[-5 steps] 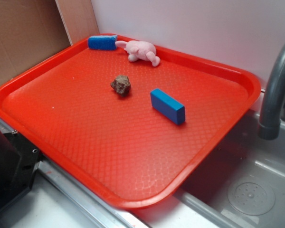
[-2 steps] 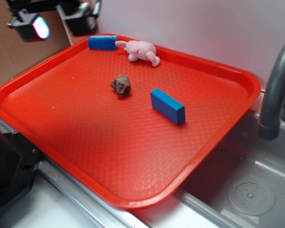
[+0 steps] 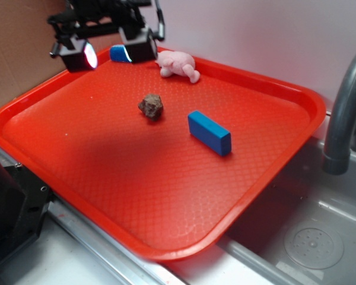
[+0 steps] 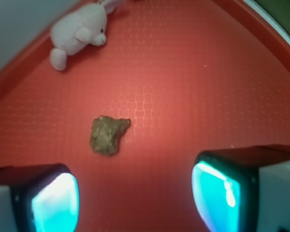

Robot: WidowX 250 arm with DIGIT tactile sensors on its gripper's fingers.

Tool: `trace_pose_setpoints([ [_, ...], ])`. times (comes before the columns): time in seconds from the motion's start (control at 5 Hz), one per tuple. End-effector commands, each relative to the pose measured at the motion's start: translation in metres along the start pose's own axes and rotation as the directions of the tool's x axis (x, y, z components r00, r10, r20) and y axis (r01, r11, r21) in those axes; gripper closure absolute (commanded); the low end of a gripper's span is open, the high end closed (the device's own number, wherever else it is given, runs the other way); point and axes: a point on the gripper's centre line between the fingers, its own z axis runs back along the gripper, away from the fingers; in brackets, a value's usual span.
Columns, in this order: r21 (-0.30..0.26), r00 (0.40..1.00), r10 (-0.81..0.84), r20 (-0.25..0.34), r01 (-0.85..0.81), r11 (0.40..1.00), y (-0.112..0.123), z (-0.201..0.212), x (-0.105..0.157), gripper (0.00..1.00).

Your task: Grab the rock.

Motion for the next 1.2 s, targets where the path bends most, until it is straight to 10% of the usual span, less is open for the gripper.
trace_pose_setpoints([
  [0.0,0.016,1.0,0.004,0.021,-0.004,1.0,-0.005,-0.045,0.019,0.0],
  [1.0,-0.016,0.988,-0.126,-0.086,0.125,0.992,-0.003,-0.056,0.012,0.0],
])
